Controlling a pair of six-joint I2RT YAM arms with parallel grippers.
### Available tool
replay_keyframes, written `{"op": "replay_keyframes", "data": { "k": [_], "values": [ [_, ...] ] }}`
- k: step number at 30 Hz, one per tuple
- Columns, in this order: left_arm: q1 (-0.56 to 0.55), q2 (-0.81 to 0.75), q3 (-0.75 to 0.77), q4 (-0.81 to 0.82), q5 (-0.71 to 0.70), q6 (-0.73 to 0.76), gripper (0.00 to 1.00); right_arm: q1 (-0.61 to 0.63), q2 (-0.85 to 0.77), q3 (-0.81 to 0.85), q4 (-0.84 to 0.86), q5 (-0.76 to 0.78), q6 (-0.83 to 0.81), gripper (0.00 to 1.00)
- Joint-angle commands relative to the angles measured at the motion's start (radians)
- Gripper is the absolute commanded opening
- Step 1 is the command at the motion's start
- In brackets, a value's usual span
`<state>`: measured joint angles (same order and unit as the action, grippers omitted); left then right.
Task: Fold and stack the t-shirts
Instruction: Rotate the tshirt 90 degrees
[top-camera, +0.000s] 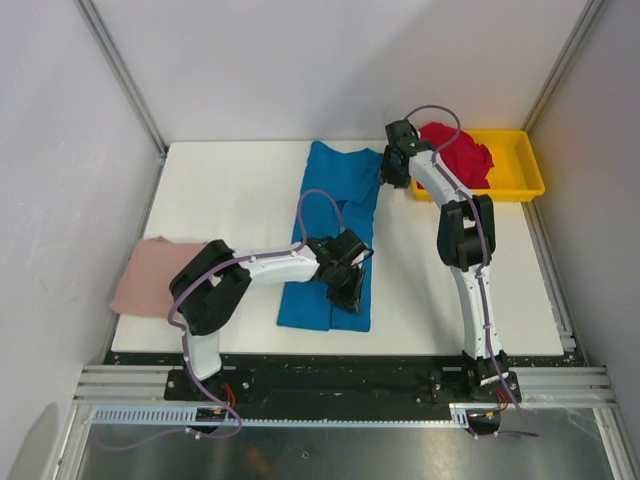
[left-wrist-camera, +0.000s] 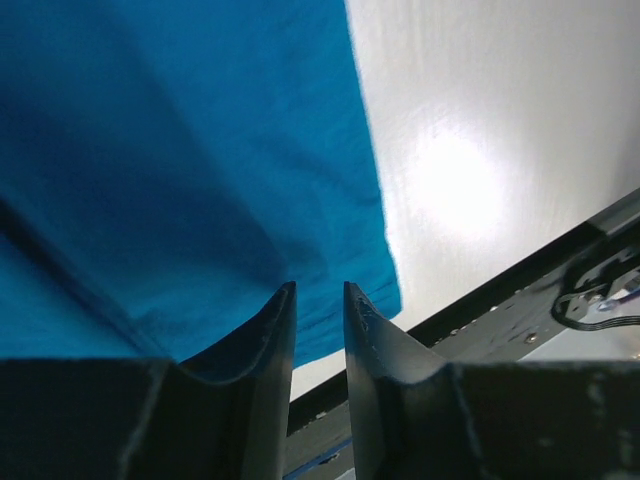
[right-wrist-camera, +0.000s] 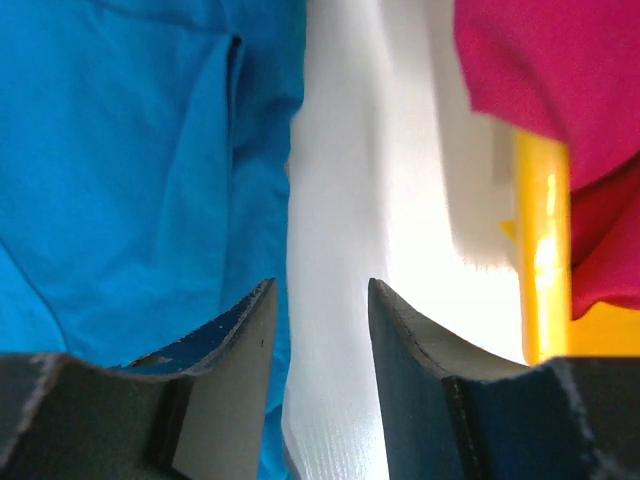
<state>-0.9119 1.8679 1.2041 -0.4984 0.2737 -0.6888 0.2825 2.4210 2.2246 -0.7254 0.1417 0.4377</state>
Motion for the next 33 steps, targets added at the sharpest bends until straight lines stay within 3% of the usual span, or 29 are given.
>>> {"op": "replay_keyframes", "data": {
  "k": [1, 11, 21, 26, 33],
  "values": [
    [-0.019, -0.025, -0.055, 0.001, 0.013, 0.014, 0.3, 0.005, -0.024, -0.005, 0.031, -0.037, 0.015, 0.45],
    [-0.027, -0.079, -0.155, 0.001, 0.056, 0.024, 0.29, -0.022, 0.127, 0.124, 0.079, -0.031, 0.037, 0.43],
    [-0.027, -0.063, -0.086, 0.001, 0.082, 0.023, 0.29, -0.045, 0.231, 0.243, 0.094, -0.038, 0.018, 0.45],
    [-0.026, -0.059, -0.046, 0.003, 0.096, 0.022, 0.29, -0.066, 0.209, 0.24, 0.074, -0.042, 0.022, 0.44],
    [0.005, -0.12, 0.011, -0.001, 0.102, 0.017, 0.31, -0.059, 0.034, 0.179, -0.012, -0.089, 0.056, 0.47]
  ]
}}
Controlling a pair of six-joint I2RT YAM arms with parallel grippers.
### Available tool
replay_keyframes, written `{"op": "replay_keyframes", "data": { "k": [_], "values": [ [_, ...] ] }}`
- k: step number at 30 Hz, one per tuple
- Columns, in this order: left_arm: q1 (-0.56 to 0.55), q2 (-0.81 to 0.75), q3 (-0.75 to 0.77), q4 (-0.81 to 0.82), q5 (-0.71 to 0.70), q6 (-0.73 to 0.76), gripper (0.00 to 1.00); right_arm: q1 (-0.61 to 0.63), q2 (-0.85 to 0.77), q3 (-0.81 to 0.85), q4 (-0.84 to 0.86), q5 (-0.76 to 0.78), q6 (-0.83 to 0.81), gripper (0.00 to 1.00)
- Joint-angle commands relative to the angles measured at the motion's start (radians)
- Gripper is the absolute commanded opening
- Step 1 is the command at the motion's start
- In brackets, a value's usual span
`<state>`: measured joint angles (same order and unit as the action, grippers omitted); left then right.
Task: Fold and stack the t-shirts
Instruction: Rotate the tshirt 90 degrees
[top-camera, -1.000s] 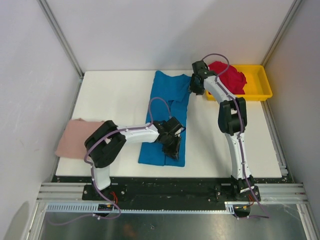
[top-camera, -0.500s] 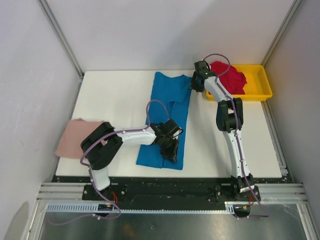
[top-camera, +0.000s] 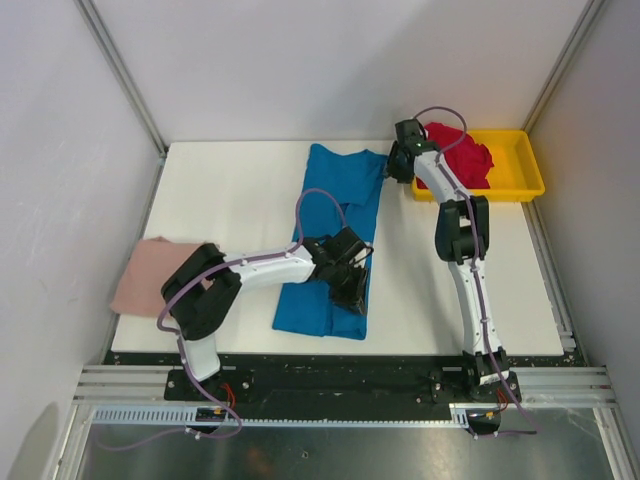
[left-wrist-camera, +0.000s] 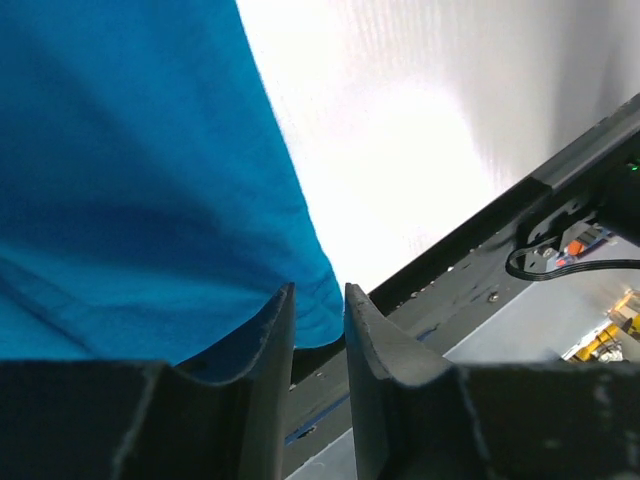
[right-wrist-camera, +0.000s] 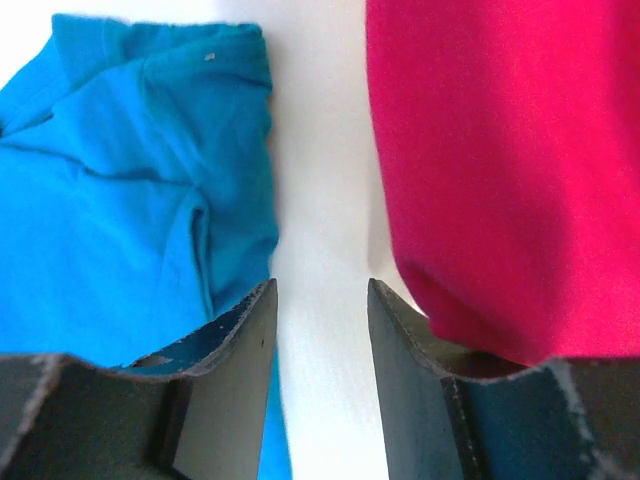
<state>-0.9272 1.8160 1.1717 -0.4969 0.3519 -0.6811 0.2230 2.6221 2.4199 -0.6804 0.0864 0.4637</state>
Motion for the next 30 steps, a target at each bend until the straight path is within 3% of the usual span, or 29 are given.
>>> {"op": "replay_keyframes", "data": {
  "k": [1, 4, 11, 15, 20, 30],
  "values": [
    [0.034, -0.088, 0.035, -0.003, 0.02, 0.009, 0.32, 0.002, -0.203, -0.053, -0.069, -0.045, 0.041, 0.47],
    [0.085, -0.163, -0.014, -0.003, 0.006, 0.011, 0.33, 0.011, -0.339, -0.238, -0.073, -0.068, 0.082, 0.47],
    [0.174, -0.308, -0.162, -0.003, -0.007, 0.033, 0.33, 0.04, -0.714, -0.88, 0.112, -0.208, 0.19, 0.44],
    [0.176, -0.326, -0.212, -0.002, -0.011, 0.034, 0.32, 0.123, -0.86, -1.123, 0.121, -0.234, 0.207, 0.41],
    [0.204, -0.429, -0.316, -0.003, -0.124, -0.002, 0.35, 0.187, -1.053, -1.417, 0.165, -0.314, 0.278, 0.39],
    [0.241, -0.543, -0.418, -0.002, -0.225, -0.054, 0.37, 0.351, -1.221, -1.698, 0.181, -0.399, 0.417, 0.39]
  ]
}}
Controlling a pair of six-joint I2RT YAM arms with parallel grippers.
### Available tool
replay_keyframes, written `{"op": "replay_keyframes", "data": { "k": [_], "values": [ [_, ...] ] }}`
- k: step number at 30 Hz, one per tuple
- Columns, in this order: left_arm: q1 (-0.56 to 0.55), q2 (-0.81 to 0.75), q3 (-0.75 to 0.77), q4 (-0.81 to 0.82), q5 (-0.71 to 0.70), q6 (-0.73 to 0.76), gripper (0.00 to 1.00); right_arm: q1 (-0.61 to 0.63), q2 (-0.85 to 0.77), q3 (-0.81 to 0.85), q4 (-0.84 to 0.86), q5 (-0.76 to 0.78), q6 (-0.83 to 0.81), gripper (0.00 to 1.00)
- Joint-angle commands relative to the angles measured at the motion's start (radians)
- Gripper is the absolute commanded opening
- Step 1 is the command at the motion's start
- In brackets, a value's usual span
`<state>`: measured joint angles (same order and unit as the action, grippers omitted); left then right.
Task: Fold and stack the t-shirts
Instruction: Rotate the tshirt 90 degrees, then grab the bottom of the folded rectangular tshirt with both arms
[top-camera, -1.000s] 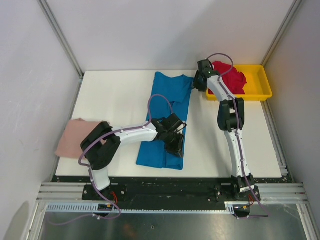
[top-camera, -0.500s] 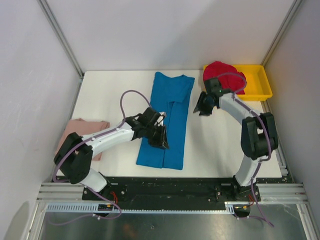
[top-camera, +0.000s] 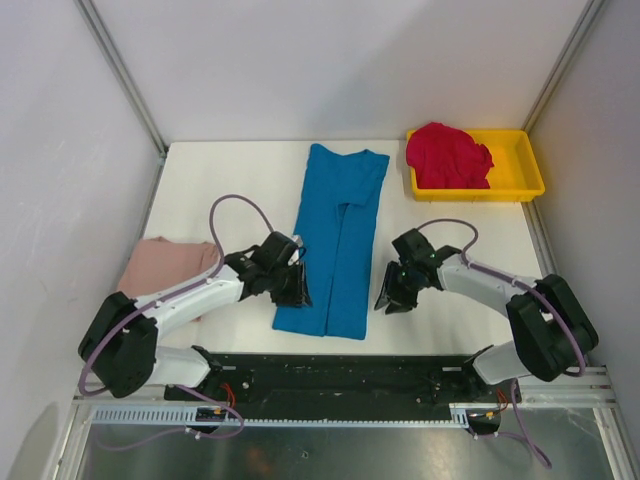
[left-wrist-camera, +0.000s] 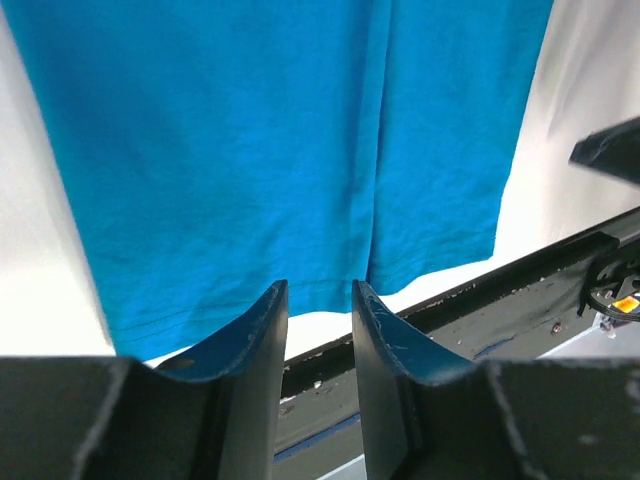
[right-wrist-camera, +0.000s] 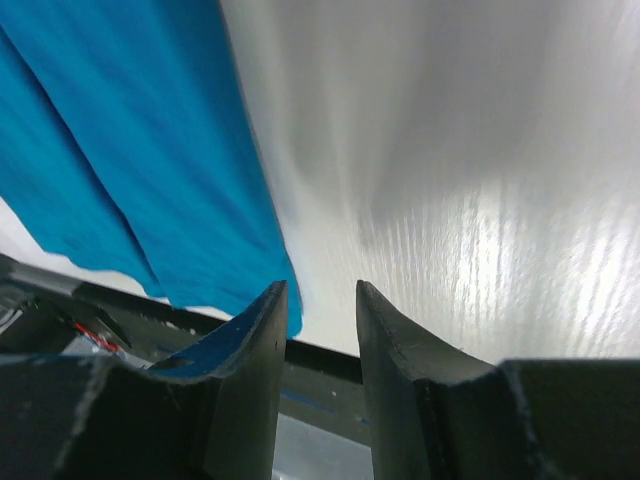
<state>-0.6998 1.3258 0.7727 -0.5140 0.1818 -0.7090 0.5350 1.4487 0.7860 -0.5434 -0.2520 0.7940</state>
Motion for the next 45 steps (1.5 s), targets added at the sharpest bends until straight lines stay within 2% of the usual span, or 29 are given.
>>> {"op": "replay_keyframes", "data": {
  "k": [1, 6, 13, 19, 29, 34, 39, 45],
  "values": [
    [0.016, -0.057, -0.024, 0.015, -0.055, -0.029, 0.37, 0.056, -0.053, -0.081, 0.057, -0.067, 0.107, 0.39],
    [0.024, -0.078, -0.042, 0.015, -0.059, -0.038, 0.37, 0.165, -0.047, -0.129, 0.112, -0.056, 0.209, 0.39],
    [0.032, -0.11, -0.063, 0.014, -0.059, -0.038, 0.37, 0.232, -0.062, -0.182, 0.178, -0.013, 0.342, 0.39],
    [0.033, -0.135, -0.082, 0.015, -0.057, -0.044, 0.37, 0.25, -0.08, -0.194, 0.191, 0.025, 0.387, 0.39],
    [0.034, -0.177, -0.113, 0.011, -0.063, -0.057, 0.37, 0.273, -0.021, -0.195, 0.219, 0.016, 0.393, 0.35],
    [0.035, -0.2, -0.136, 0.008, -0.069, -0.063, 0.37, 0.271, 0.007, -0.194, 0.237, -0.013, 0.372, 0.27],
    [0.034, -0.218, -0.167, 0.006, -0.06, -0.065, 0.38, 0.239, 0.03, -0.194, 0.202, -0.037, 0.311, 0.03],
    [0.022, -0.221, -0.214, 0.005, -0.019, -0.064, 0.38, 0.117, -0.066, -0.209, 0.042, -0.001, 0.174, 0.0]
  ]
}}
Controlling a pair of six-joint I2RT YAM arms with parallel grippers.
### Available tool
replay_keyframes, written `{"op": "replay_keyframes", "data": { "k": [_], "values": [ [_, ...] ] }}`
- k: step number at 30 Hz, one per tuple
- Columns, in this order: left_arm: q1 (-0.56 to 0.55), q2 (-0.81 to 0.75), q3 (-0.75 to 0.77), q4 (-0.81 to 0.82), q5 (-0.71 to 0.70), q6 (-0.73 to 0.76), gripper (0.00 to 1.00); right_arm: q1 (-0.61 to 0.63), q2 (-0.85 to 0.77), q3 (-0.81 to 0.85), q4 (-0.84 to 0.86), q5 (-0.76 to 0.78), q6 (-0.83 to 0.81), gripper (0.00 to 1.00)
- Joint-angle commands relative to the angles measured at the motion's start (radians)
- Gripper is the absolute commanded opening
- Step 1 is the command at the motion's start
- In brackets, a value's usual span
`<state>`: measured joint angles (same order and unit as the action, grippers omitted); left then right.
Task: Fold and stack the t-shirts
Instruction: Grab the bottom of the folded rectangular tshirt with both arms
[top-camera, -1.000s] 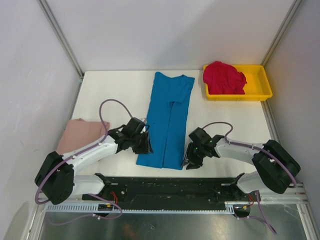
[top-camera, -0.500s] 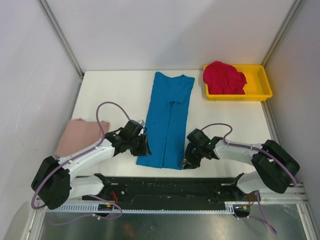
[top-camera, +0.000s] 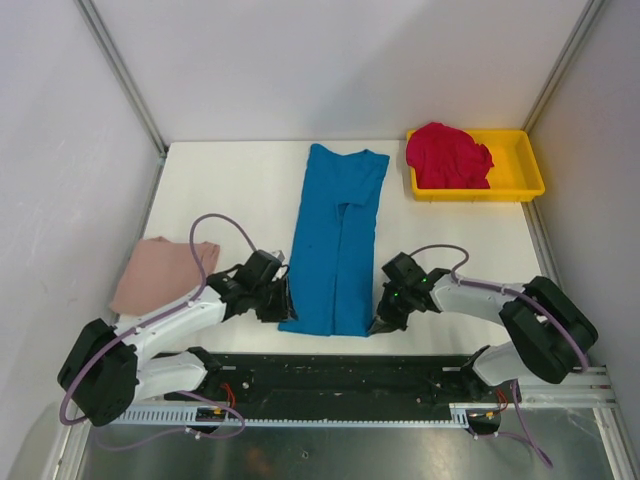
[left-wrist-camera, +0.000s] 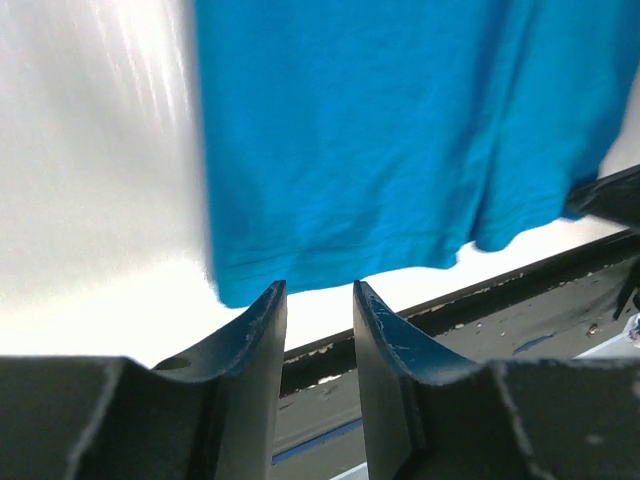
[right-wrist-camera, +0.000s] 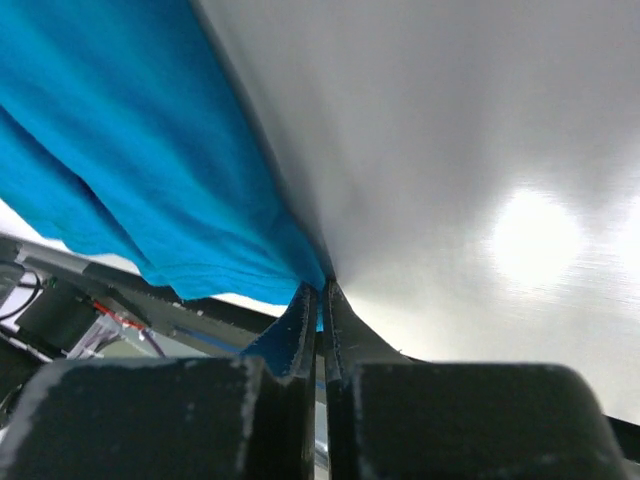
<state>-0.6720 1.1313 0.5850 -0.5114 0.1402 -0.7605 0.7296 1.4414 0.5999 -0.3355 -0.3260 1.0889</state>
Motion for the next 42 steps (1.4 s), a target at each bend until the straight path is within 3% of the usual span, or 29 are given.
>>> {"op": "replay_keyframes", "data": {
  "k": [1, 5, 16, 28, 37, 42],
  "values": [
    [-0.01, -0.028, -0.035, 0.002, 0.025, -0.015, 0.38, -0.104, -0.08, -0.032, -0.188, 0.071, -0.145, 0.0],
    [-0.033, -0.029, -0.069, 0.003, 0.03, -0.031, 0.39, -0.171, -0.133, -0.063, -0.228, 0.049, -0.208, 0.0],
    [-0.075, 0.014, -0.036, 0.015, 0.045, -0.061, 0.44, -0.067, -0.091, -0.068, -0.165, 0.02, -0.172, 0.0],
    [-0.075, 0.059, -0.043, 0.059, 0.022, -0.079, 0.45, -0.062, -0.077, -0.068, -0.15, 0.016, -0.19, 0.0],
    [-0.086, 0.082, -0.06, 0.079, 0.036, -0.09, 0.3, -0.055, -0.083, -0.068, -0.141, 0.015, -0.187, 0.0],
    [-0.117, 0.077, -0.054, 0.081, 0.047, -0.096, 0.06, -0.035, -0.112, -0.068, -0.151, 0.027, -0.175, 0.0]
  ]
}}
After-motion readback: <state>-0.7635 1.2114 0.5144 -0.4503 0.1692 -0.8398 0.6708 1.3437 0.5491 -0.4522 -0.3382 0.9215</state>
